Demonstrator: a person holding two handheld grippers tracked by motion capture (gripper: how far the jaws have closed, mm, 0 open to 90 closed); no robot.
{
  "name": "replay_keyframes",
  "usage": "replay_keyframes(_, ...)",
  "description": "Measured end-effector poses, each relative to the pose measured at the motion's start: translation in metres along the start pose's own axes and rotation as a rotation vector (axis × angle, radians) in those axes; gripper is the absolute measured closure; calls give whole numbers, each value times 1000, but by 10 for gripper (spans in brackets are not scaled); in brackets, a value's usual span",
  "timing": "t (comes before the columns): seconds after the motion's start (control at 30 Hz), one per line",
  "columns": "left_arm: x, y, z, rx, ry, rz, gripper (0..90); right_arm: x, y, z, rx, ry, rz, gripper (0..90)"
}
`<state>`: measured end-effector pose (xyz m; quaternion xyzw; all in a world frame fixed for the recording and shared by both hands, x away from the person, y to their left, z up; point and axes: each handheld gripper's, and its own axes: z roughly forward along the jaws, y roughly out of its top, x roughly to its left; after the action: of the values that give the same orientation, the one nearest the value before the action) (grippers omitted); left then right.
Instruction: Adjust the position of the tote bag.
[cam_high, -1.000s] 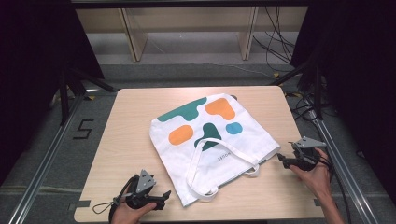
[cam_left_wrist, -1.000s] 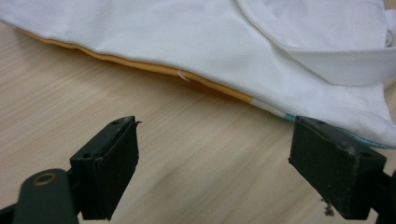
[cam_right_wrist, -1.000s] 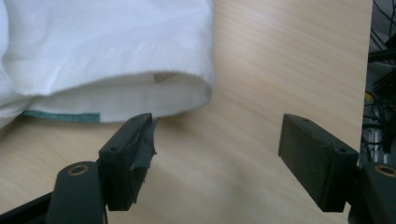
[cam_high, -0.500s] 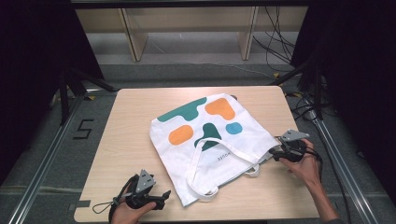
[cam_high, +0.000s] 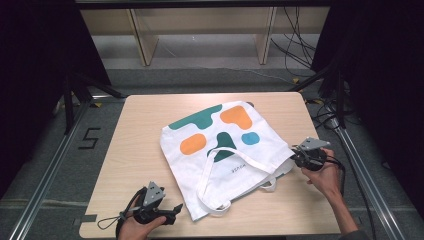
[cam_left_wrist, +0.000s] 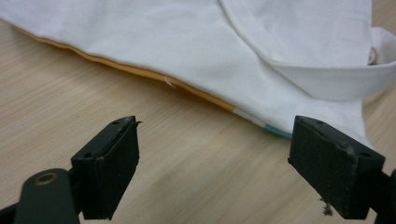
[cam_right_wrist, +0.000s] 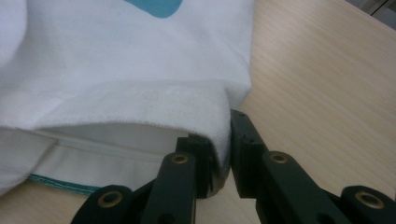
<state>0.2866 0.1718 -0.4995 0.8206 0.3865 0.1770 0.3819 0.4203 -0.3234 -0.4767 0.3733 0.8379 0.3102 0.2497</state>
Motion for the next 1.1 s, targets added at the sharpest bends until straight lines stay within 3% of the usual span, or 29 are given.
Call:
replay_keyframes(0.03, -2, 0, 0, -10, -10, -22, 153, 1, 1, -1, -17, 8, -4, 811)
replay_keyframes(0.1, -6, -1, -1, -21, -19, -25, 153, 3, 3, -6, -26, 30, 31, 811)
replay_keyframes(0.13, -8, -1, -3, -7, -30, -13, 153, 2, 4, -7, -45, 45, 39, 811)
replay_keyframes(0.17, -13, -1, -3, -16, -50, -6, 153, 3, 6, -13, -51, 63, 76, 811)
replay_keyframes(0.27, -20, -1, -2, -22, -52, -5, 153, 4, 8, -18, -63, 71, 69, 812)
replay_keyframes(0.3, -23, -1, -1, -20, -62, -5, 153, 8, 10, -23, -67, 85, 102, 811)
replay_keyframes(0.43, -30, -2, 1, 2, -77, 19, 173, 10, 13, -28, -83, 94, 69, 811)
replay_keyframes(0.47, -32, -2, 2, 8, -74, 32, 173, 10, 13, -28, -83, 94, 69, 811)
replay_keyframes(0.5, -35, -2, 3, 33, -67, 57, 192, 12, 14, -29, -83, 100, 101, 811)
replay_keyframes(0.6, -36, -2, 5, 47, -68, 65, 208, 11, 13, -30, -82, 94, 85, 810)
replay_keyframes(0.67, -37, -2, 5, 80, -62, 101, 219, 10, 13, -29, -81, 108, 84, 809)
replay_keyframes(0.7, -36, -2, 4, 124, -65, 146, 216, 11, 13, -28, -85, 105, 81, 809)
replay_keyframes(0.8, -38, -3, 8, 105, -46, 111, 216, 10, 13, -27, -81, 112, 77, 809)
replay_keyframes(0.87, -39, 0, 11, 105, -26, 110, 218, 10, 14, -28, -82, 114, 89, 808)
replay_keyframes(0.9, -38, 2, 14, 108, -9, 119, 218, 10, 13, -28, -97, 105, 92, 808)
replay_keyframes(1.03, -42, 5, 19, 112, -8, 143, 212, 10, 13, -27, -86, 110, 87, 807)
replay_keyframes(1.07, -44, 5, 21, 118, 2, 164, 212, 11, 13, -27, -90, 105, 83, 807)
replay_keyframes(1.1, -46, 6, 23, 116, 10, 211, 209, 10, 13, -27, -87, 108, 84, 807)
